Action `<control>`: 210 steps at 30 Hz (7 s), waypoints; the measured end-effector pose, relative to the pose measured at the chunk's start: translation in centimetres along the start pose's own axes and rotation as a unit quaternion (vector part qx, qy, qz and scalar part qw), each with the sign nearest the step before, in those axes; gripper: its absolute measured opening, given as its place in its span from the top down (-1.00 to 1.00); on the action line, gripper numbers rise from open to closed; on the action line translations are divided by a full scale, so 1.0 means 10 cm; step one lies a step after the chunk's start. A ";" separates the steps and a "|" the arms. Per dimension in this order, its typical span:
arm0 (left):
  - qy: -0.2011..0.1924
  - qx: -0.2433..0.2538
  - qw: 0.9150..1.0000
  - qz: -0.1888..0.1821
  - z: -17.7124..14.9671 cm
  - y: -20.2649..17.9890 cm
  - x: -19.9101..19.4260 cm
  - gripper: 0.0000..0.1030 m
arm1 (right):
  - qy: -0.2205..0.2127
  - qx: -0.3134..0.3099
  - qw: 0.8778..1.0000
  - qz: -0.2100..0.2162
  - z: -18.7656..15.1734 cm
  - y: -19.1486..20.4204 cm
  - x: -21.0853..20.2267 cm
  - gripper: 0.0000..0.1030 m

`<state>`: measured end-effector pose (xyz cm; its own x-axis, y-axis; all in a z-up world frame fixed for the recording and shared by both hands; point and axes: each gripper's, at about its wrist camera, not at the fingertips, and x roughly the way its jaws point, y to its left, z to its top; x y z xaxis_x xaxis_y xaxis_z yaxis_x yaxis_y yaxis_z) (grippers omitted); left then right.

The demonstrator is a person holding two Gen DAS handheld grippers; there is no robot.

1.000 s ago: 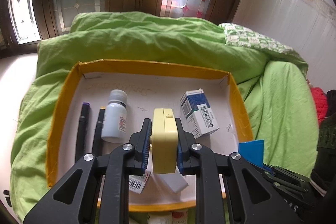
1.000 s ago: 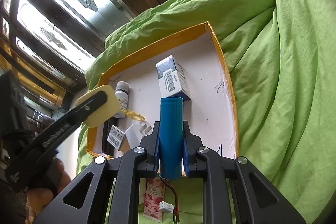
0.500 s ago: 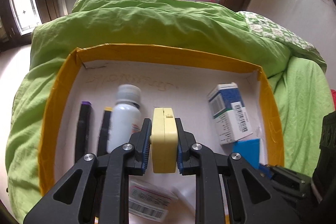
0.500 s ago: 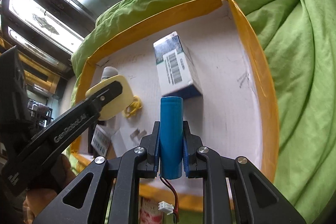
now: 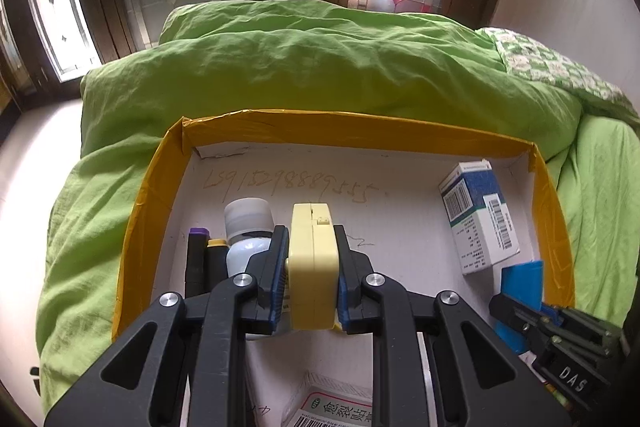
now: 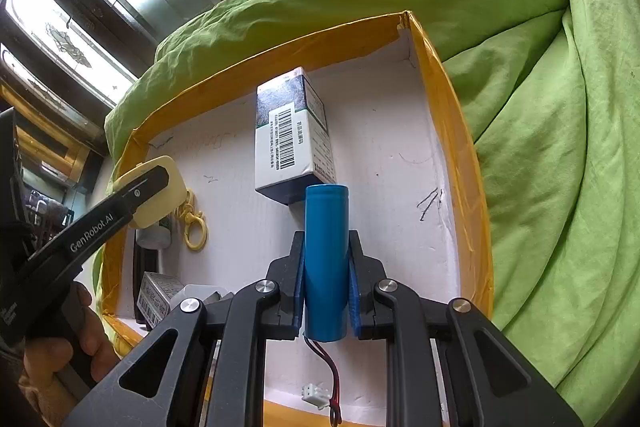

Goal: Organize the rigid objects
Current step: 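Lower and release the cream case with the left tool while the right tool releases the battery, then move both open tools back toward the items beside the tray, then grasp the white-red pill bottle with the left tool while the right tool grasps the rose hand cream tube, then lift the pill bottle with the left tool while the right tool lifts the cream tube over the tray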

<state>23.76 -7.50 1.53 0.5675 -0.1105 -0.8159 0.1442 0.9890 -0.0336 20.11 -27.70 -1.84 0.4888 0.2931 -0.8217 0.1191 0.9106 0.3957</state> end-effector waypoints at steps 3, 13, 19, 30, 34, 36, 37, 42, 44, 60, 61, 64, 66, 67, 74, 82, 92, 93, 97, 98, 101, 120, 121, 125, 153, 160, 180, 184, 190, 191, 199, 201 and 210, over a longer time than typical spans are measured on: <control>-0.001 0.009 1.000 0.007 -0.01 -0.03 0.00 0.65 | -0.001 0.004 1.000 0.005 0.00 -0.03 0.00 0.69; 0.001 0.025 0.999 0.020 -0.08 -0.12 -0.07 0.55 | -0.030 0.008 0.999 0.017 -0.05 -0.09 -0.15 0.59; -0.019 0.031 0.999 0.022 -0.10 -0.16 -0.30 0.05 | -0.052 0.008 0.998 0.020 -0.11 -0.07 -0.34 0.45; -0.063 -0.016 0.998 0.014 -0.61 0.27 -1.18 -0.40 | -0.069 0.008 0.996 0.054 -0.48 -0.05 -0.83 0.11; -0.060 -0.062 0.995 0.049 -1.11 0.60 -1.38 -0.50 | -0.061 0.011 0.996 0.069 -0.68 -0.05 -0.96 0.06; -0.046 -0.074 0.995 0.055 -1.35 0.70 -1.38 -0.50 | -0.053 0.008 0.996 0.075 -0.77 -0.03 -0.98 0.05; -0.041 -0.082 0.994 0.057 -1.44 0.74 -1.38 -0.50 | -0.051 0.006 0.996 0.076 -0.81 -0.03 -0.99 0.05; -0.007 -0.121 0.992 0.044 -1.74 0.84 -1.28 -0.50 | -0.032 -0.015 0.997 0.074 -1.03 0.05 -0.96 0.04; -0.013 -0.115 0.992 0.040 -1.75 0.80 -1.30 -0.50 | -0.022 -0.022 0.997 0.068 -1.12 0.08 -0.92 0.04; 0.066 -0.106 0.992 -0.014 -1.47 0.13 -0.74 0.09 | 0.006 -0.034 0.997 0.062 -1.33 0.11 -0.75 0.04; 0.073 -0.112 0.991 -0.012 -1.46 0.13 -0.69 0.10 | 0.006 -0.034 0.997 0.062 -1.33 0.11 -0.74 0.04; 0.090 -0.126 0.988 -0.005 -1.46 0.13 -0.55 0.11 | 0.007 -0.032 0.997 0.064 -1.33 0.10 -0.74 0.04; 0.101 -0.137 0.985 -0.007 -1.51 0.15 -0.46 0.11 | 0.010 -0.032 0.997 0.065 -1.33 0.10 -0.71 0.04; 0.098 -0.136 0.986 -0.005 -1.53 0.15 -0.46 0.14 | 0.012 -0.032 0.997 0.066 -1.33 0.10 -0.71 0.04; 0.090 -0.077 0.993 -0.017 -1.78 0.14 -0.78 0.30 | 0.018 -0.039 0.997 0.066 -1.34 0.12 -0.69 0.04; 0.093 -0.079 0.991 -0.052 -2.13 0.28 -1.02 0.30 | 0.054 -0.038 0.994 0.086 -1.36 0.23 -0.53 0.37; 0.079 -0.076 0.993 -0.048 -2.03 0.27 -0.90 0.30 | 0.084 -0.042 0.994 0.058 -1.21 0.41 -0.04 0.39; 0.078 -0.077 0.993 -0.049 -2.04 0.28 -0.90 0.30 | 0.082 -0.050 0.994 0.052 -1.22 0.43 0.00 0.41; 0.072 -0.074 0.994 -0.047 -2.04 0.27 -0.91 0.30 | 0.071 -0.064 0.994 0.048 -1.24 0.44 -0.07 0.44; 0.069 -0.072 0.994 -0.044 -2.03 0.27 -0.92 0.31 | 0.069 -0.064 0.994 0.049 -1.25 0.42 -0.10 0.44; 0.063 -0.072 0.994 -0.046 -2.03 0.26 -0.93 0.32 | 0.065 -0.053 0.995 0.059 -1.29 0.36 -0.22 0.44; 0.043 -0.093 0.993 -0.060 -2.02 0.33 -1.01 0.32 | 0.050 -0.045 0.994 0.091 -1.42 0.27 -0.62 0.44; 0.043 -0.093 0.993 -0.060 -2.01 0.33 -1.01 0.32 | 0.050 -0.045 0.994 0.090 -1.42 0.29 -0.60 0.44; 0.042 -0.094 0.993 -0.059 -2.02 0.34 -1.03 0.32 | 0.051 -0.043 0.994 0.087 -1.44 0.28 -0.59 0.44; 0.023 -0.096 0.993 -0.066 -1.96 0.37 -1.10 0.32 | 0.046 -0.054 0.995 0.070 -1.49 0.32 -0.59 0.44; 0.014 -0.102 0.992 -0.079 -1.95 0.39 -1.14 0.32 | 0.044 -0.058 0.995 0.061 -1.51 0.34 -0.58 0.44; 0.012 -0.083 0.995 -0.058 -1.95 0.34 -1.16 0.32 | 0.035 -0.062 0.995 0.063 -1.52 0.33 -0.67 0.44; 0.012 -0.080 0.995 -0.053 -1.95 0.33 -1.17 0.32 | 0.034 -0.059 0.995 0.067 -1.49 0.33 -0.69 0.44; 0.017 -0.071 0.996 -0.043 -1.95 0.30 -1.14 0.32 | 0.010 -0.055 0.995 0.081 -1.32 0.32 -0.87 0.44; 0.018 -0.070 0.996 -0.042 -1.95 0.30 -1.14 0.32 | 0.004 -0.055 0.995 0.083 -1.28 0.32 -0.90 0.44; 0.016 -0.076 0.996 -0.049 -1.84 0.28 -1.22 0.32 | -0.029 -0.049 0.994 0.091 -1.05 0.27 -1.13 0.44; 0.014 -0.079 0.995 -0.053 -1.79 0.27 -1.25 0.32 | -0.034 -0.046 0.994 0.092 -0.98 0.25 -1.17 0.44; 0.000 -0.067 0.996 -0.066 -1.44 0.05 -1.35 0.32 | -0.031 -0.028 0.995 0.085 -0.95 0.07 -1.09 0.44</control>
<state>4.49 -4.12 4.16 0.5516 -0.2407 -0.7987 0.1078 0.9700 -0.2178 6.65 -27.46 3.52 0.5498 0.4284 -0.7171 -0.0180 0.8643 0.5026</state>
